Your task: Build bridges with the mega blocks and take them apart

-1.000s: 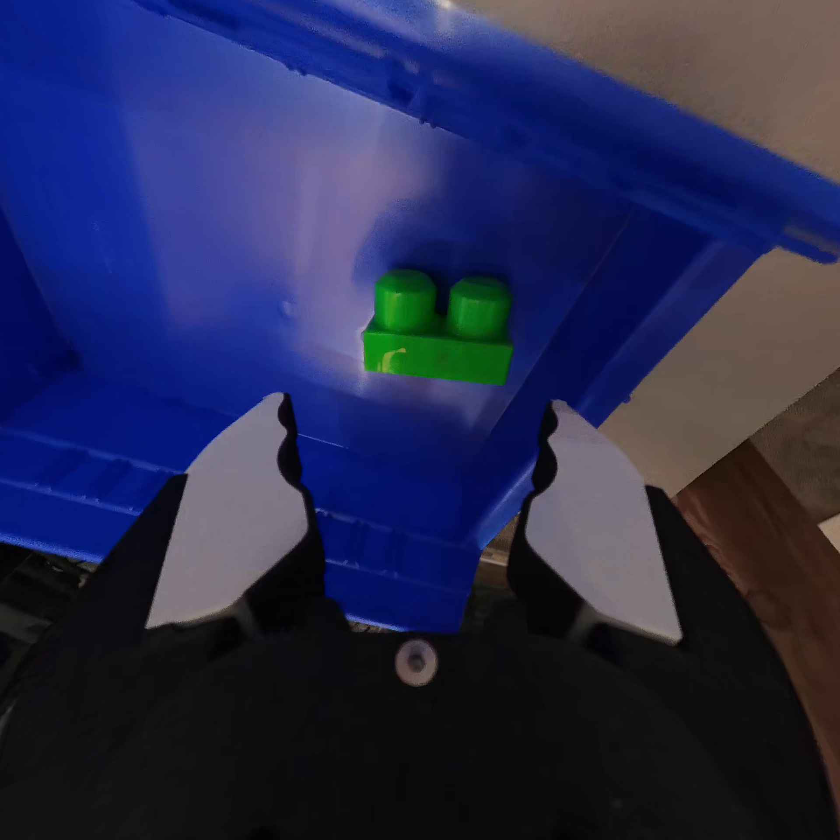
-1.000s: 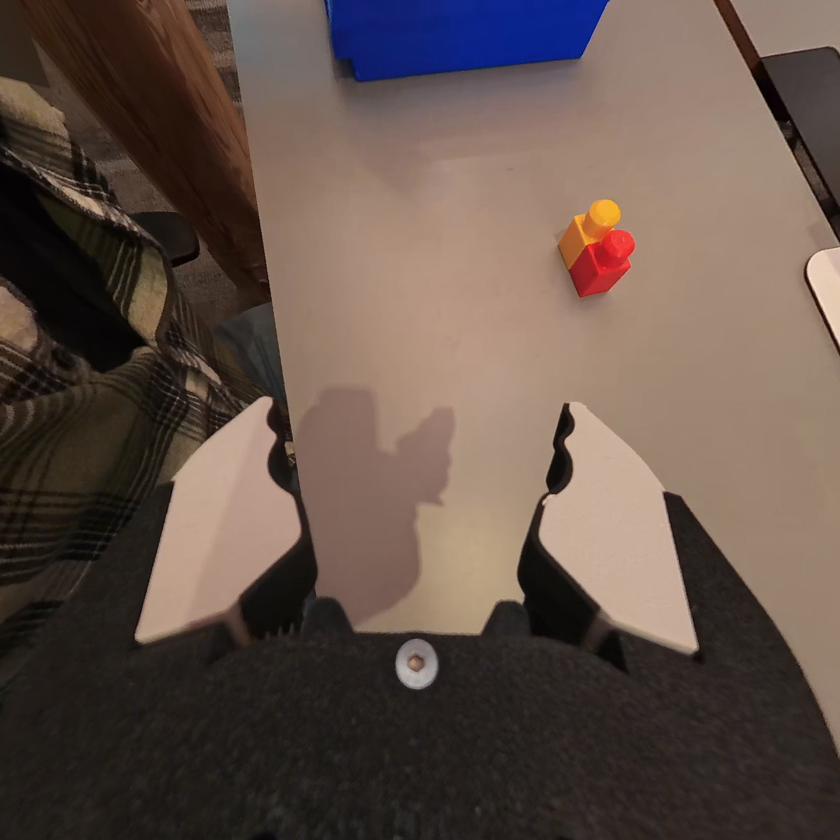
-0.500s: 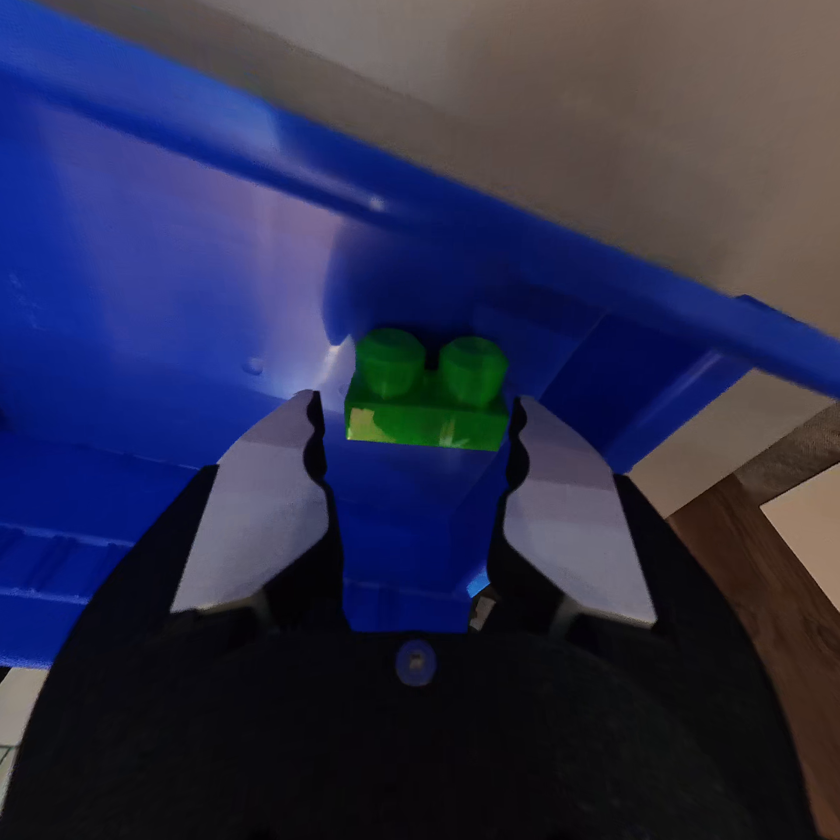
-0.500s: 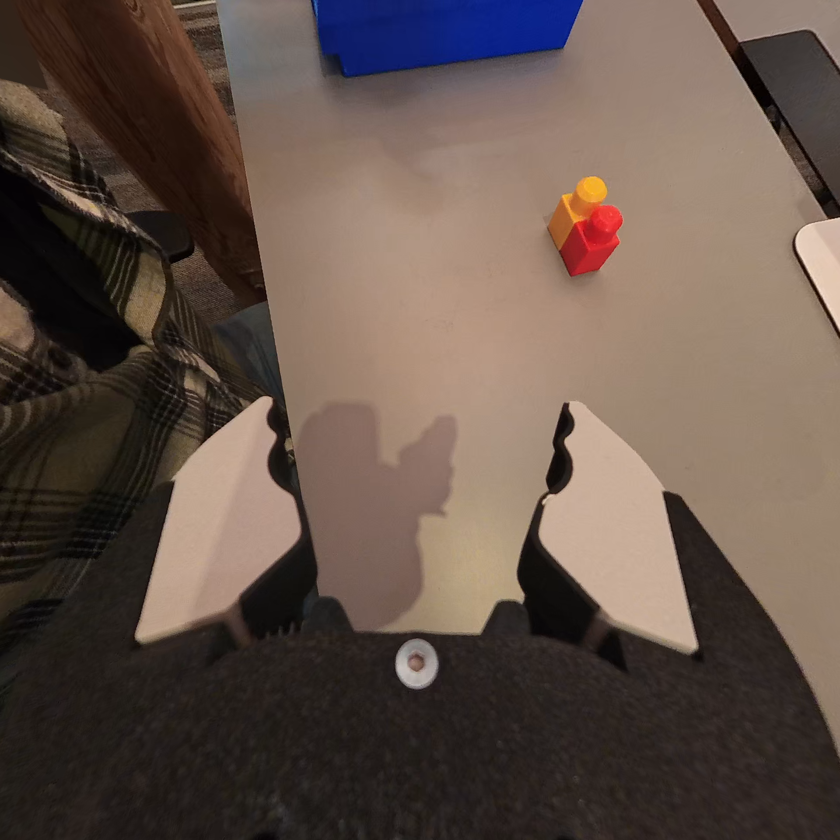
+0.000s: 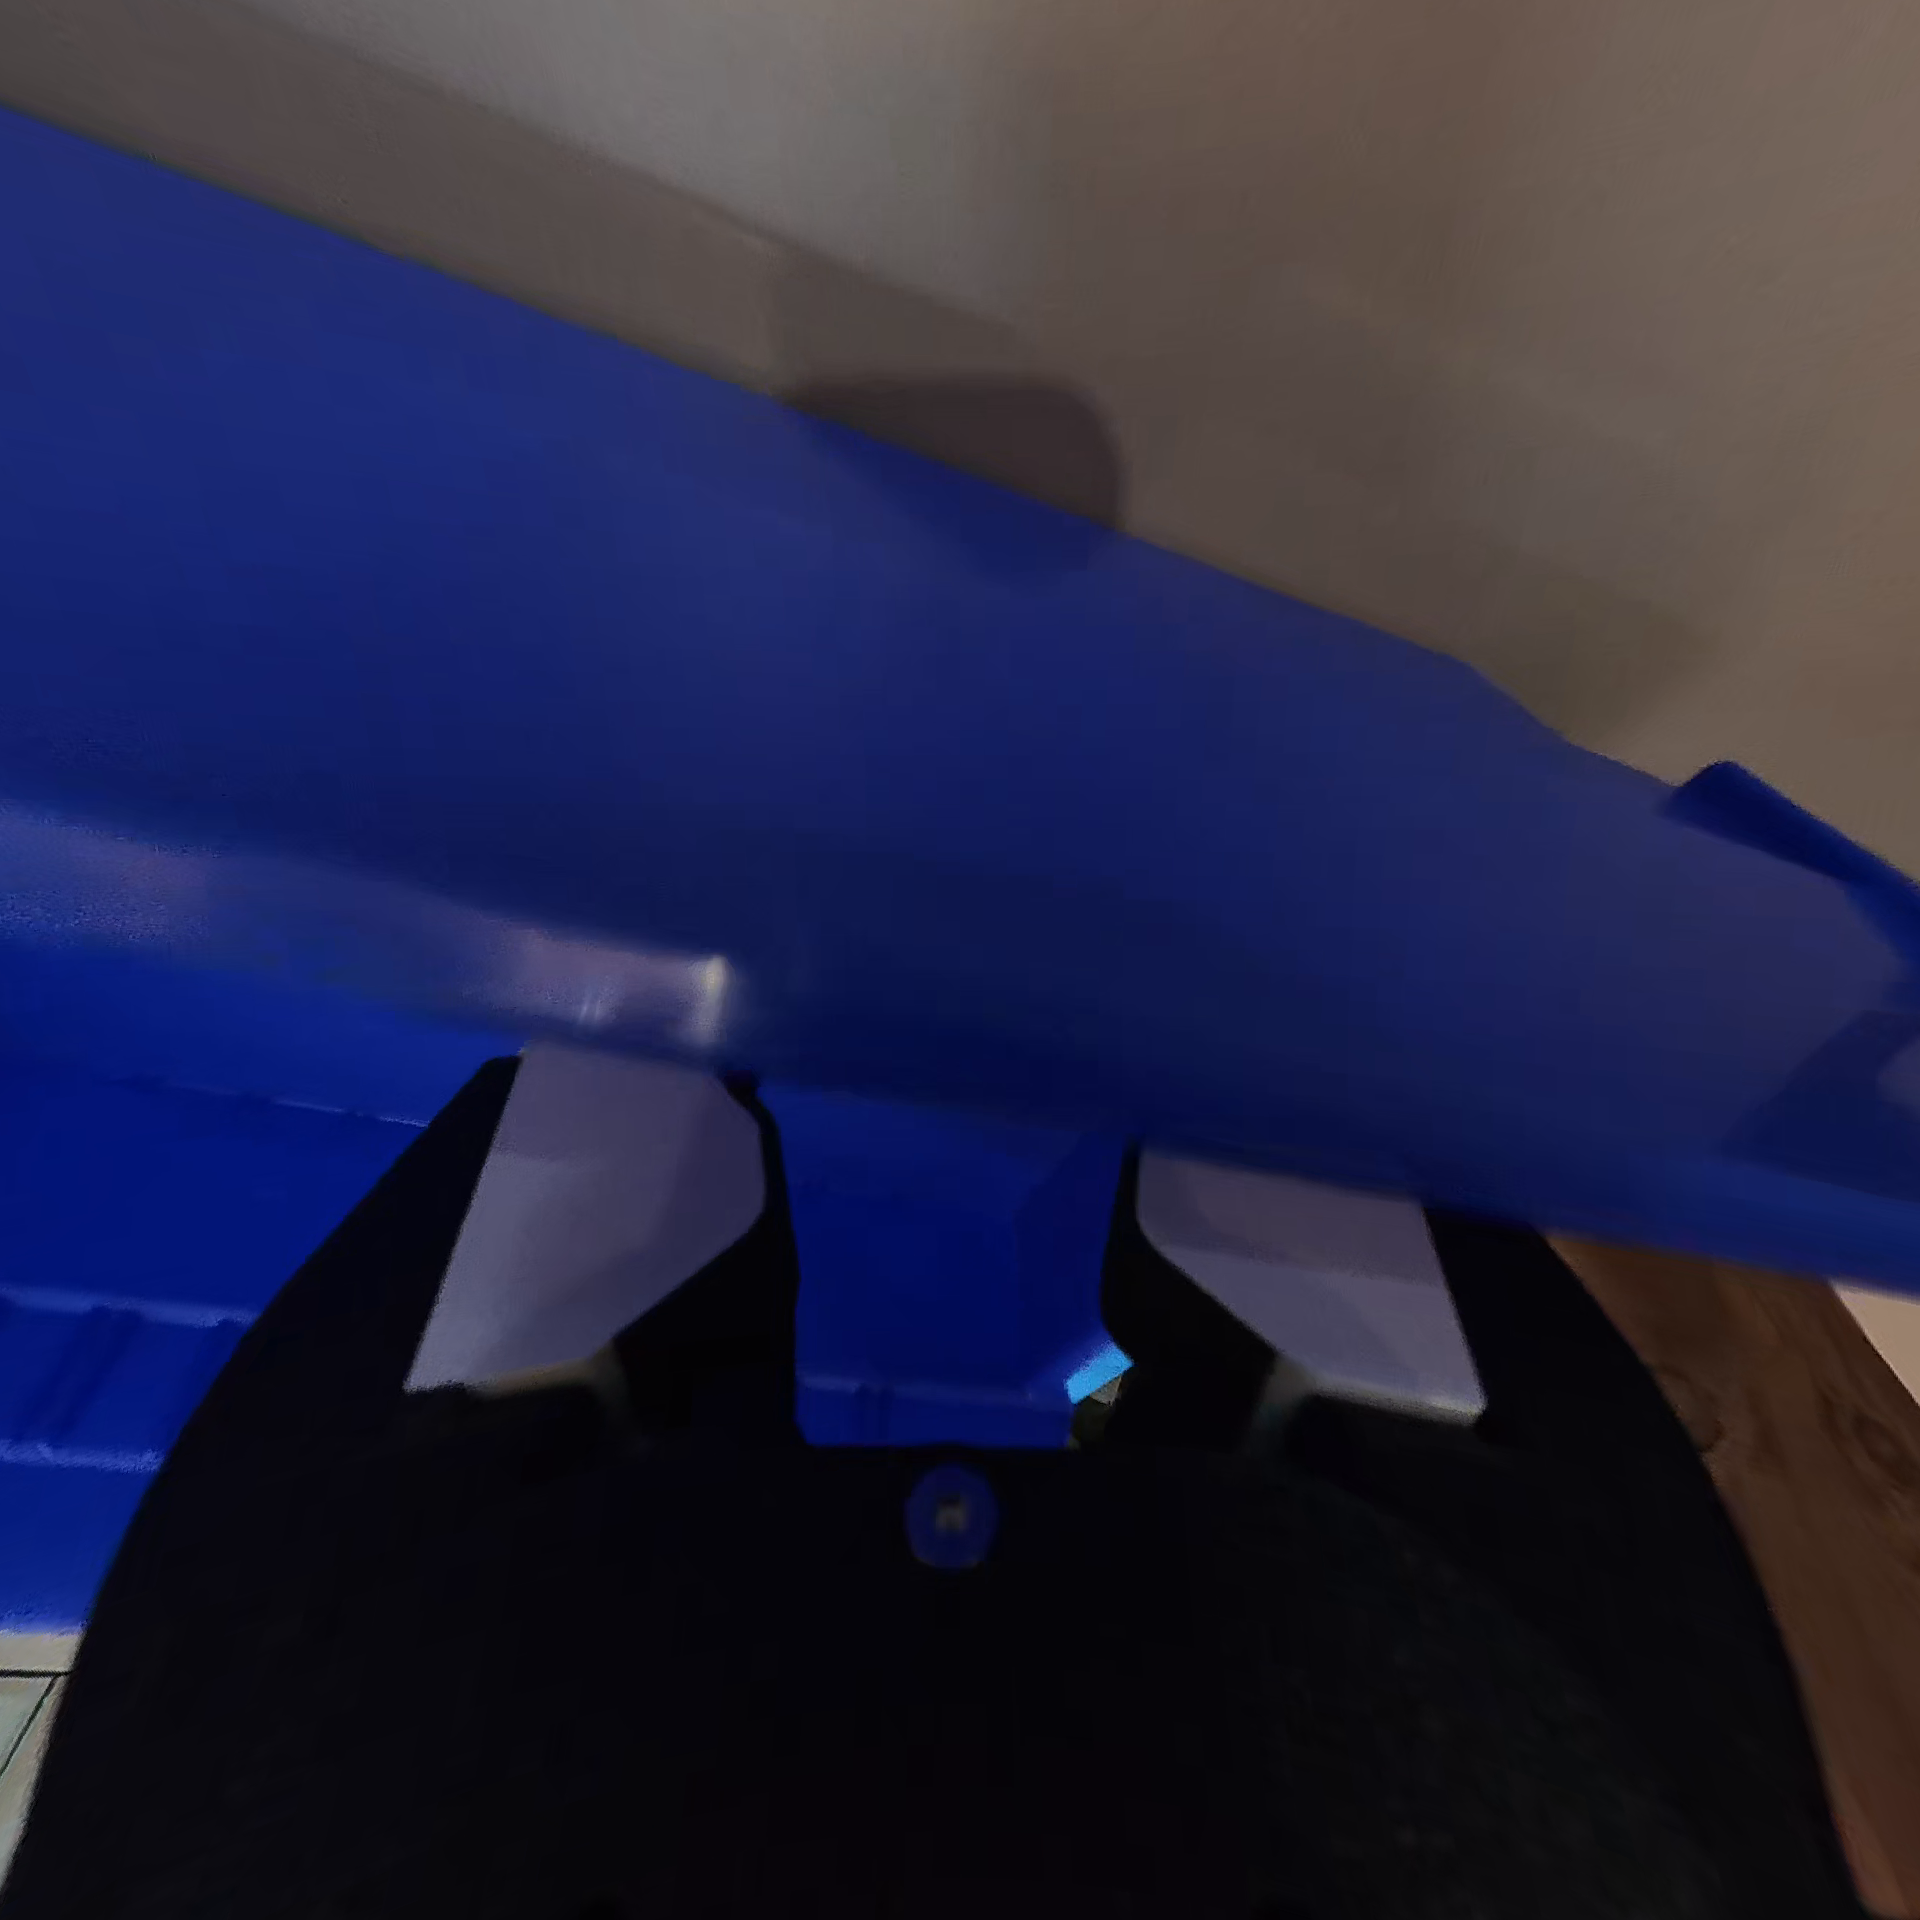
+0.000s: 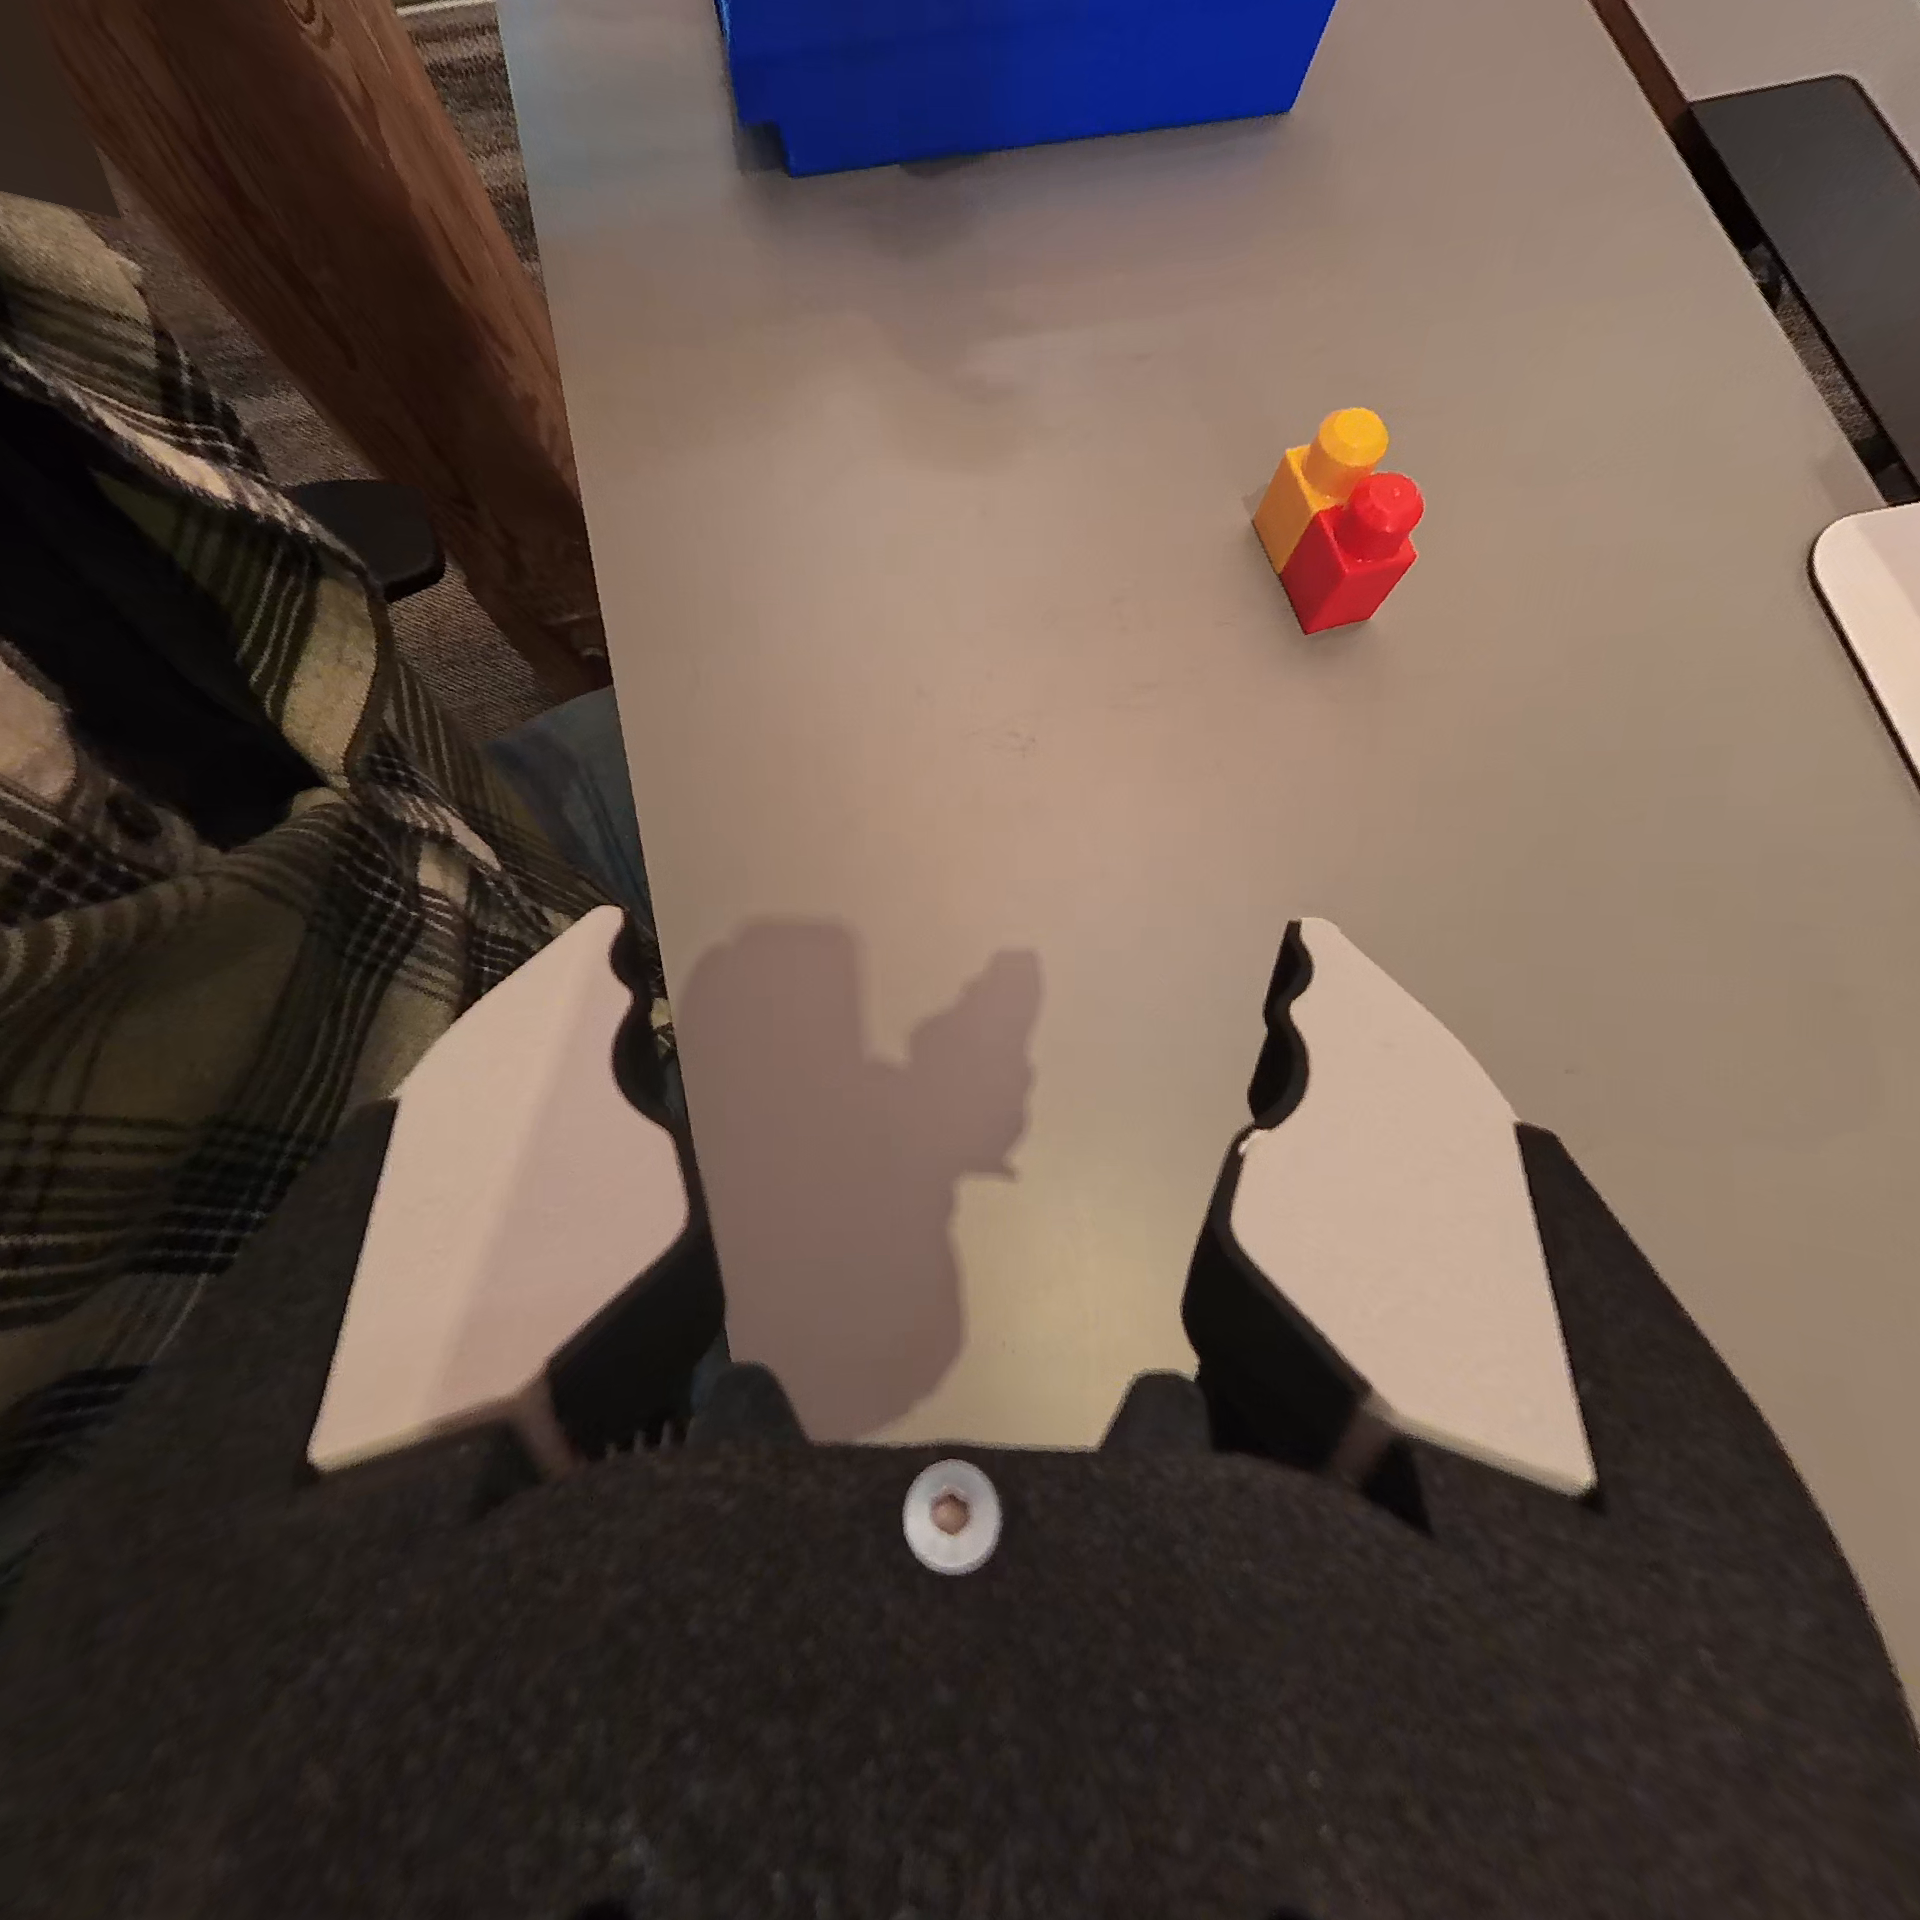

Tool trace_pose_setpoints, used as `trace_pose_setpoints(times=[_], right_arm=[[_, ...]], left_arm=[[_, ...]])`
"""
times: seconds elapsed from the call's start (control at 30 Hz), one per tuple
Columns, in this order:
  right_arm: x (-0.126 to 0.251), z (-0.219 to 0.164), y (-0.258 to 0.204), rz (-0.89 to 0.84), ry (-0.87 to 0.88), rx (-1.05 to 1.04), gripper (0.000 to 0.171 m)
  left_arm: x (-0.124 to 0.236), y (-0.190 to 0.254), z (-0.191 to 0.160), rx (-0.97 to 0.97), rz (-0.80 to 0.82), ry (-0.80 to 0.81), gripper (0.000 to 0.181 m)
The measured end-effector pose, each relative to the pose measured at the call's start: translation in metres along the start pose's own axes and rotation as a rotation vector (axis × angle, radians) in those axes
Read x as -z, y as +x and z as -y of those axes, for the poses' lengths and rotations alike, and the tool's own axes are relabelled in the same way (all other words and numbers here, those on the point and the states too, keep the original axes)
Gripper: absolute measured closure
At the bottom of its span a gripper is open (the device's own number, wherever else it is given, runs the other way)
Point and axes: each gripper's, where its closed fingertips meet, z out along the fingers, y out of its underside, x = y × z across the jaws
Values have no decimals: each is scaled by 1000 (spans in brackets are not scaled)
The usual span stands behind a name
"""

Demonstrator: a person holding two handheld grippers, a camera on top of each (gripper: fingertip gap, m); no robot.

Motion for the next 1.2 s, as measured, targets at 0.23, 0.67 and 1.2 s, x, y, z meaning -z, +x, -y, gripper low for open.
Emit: trace_pose_setpoints(times=[0.23, 0.67, 1.2], right_arm=[[3, 0, -1, -9, 5, 1, 60], [17, -10, 2, -39, 71, -27, 61], [41, -48, -6, -17, 184, -70, 64]], left_arm=[[-5, 1, 0, 20, -42, 9, 109], [111, -80, 1, 552, 285, 698, 109], [244, -47, 221, 580, 404, 1351, 110]])
